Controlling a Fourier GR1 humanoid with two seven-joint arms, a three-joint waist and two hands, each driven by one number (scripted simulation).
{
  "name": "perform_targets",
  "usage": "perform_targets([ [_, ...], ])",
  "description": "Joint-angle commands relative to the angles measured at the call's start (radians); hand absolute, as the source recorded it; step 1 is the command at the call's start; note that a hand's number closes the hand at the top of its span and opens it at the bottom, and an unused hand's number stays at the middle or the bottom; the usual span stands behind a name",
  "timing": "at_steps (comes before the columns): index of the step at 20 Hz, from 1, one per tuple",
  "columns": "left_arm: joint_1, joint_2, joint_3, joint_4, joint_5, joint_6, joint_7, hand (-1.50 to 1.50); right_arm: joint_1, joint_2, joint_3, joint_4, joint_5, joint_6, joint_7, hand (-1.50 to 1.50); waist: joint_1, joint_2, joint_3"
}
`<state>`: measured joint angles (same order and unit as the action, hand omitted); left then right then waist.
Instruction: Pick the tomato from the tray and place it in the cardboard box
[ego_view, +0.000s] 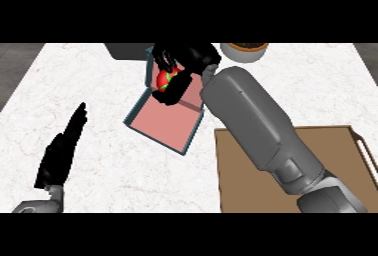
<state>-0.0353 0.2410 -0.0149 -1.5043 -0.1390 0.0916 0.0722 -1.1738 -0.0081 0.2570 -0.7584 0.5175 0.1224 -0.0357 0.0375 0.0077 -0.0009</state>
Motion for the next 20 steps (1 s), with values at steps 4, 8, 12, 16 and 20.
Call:
perform_targets([
  [4,-0.069,-0.023,-0.028,-0.006,-0.027,0.004,0.061,0.0,-0.059,0.008,0.113,0.236,-0.128,-0.098,0.028,-1.5,0.035,0.01,0.0],
  [8,-0.05,-0.019,-0.027,-0.008,-0.023,-0.013,0.031,0.0,-0.102,0.008,0.153,0.3,-0.213,-0.142,0.014,-1.5,0.048,0.012,0.0],
  [12,-0.019,-0.021,-0.034,-0.042,-0.017,-0.025,0.022,0.0,-0.045,0.008,0.176,0.279,-0.323,-0.225,-0.031,-1.5,0.069,0.014,0.0],
  [16,-0.015,-0.011,-0.024,-0.017,-0.029,-0.02,-0.005,0.0,-0.051,0.008,0.067,0.243,-0.447,-0.318,-0.053,-1.5,0.054,0.012,0.001],
  [20,-0.033,-0.024,-0.019,-0.009,-0.014,-0.024,0.02,0.0,-0.059,0.008,-0.014,0.274,-0.553,-0.362,-0.117,-1.5,0.045,0.015,0.001],
])
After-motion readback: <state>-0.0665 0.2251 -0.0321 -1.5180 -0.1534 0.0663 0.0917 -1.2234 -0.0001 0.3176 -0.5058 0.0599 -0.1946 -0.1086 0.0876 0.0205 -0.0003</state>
